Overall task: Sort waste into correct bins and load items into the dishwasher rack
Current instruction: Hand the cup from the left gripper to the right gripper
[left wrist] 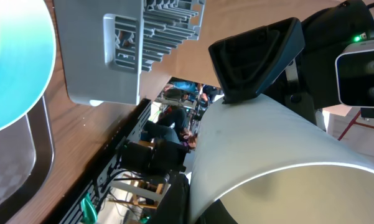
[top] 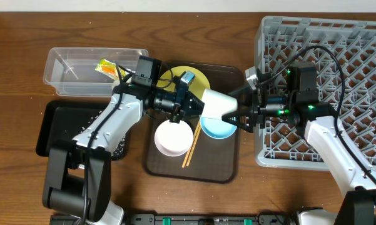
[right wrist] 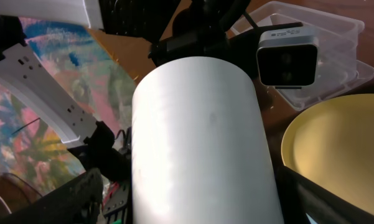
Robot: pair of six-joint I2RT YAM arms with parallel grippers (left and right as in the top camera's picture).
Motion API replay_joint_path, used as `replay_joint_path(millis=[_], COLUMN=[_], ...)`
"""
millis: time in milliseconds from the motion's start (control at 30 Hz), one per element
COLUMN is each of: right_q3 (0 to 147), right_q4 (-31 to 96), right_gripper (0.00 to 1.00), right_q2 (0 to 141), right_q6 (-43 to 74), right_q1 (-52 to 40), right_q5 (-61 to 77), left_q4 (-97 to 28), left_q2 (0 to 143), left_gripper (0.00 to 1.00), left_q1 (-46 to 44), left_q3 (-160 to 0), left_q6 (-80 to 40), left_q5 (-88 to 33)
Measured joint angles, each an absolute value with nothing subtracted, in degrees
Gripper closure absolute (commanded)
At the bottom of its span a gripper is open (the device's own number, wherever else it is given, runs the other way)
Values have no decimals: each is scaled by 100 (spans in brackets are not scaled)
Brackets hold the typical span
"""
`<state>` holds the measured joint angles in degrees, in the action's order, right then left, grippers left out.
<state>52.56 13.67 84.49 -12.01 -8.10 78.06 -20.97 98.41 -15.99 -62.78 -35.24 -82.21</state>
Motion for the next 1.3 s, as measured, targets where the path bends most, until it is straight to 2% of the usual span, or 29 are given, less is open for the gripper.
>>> replay_joint_path(millis=[933, 1033, 1100, 1167, 1300], right_q3=[5256, 5256, 5256, 5256, 5256], right_q4=[1365, 1372, 1376, 1378, 1393], right_gripper=[42, 47, 52, 57, 66], right_q2=[8449, 8449, 8449, 8449, 8449], right_q6=[-1212, -1212, -1199, -1135, -945], right_q1=[-810, -810, -810, -810, -805], right_q5=[7693, 7568, 7352, 7081, 6573], left_q4=[-1693, -1678, -1664, -1664, -1850], left_q2=[9841, 9841, 9841, 9841, 9841], left_gripper=[92, 70, 59, 51, 48], left_q1=[-1651, -1651, -1651, -1651, -1614], left_q3=[-6278, -6278, -6285, -6289, -6294], left_q6=[-3879, -3874, -3885, -3865, -3750], left_q5=[-8318, -8261, -8204, -8082, -7415])
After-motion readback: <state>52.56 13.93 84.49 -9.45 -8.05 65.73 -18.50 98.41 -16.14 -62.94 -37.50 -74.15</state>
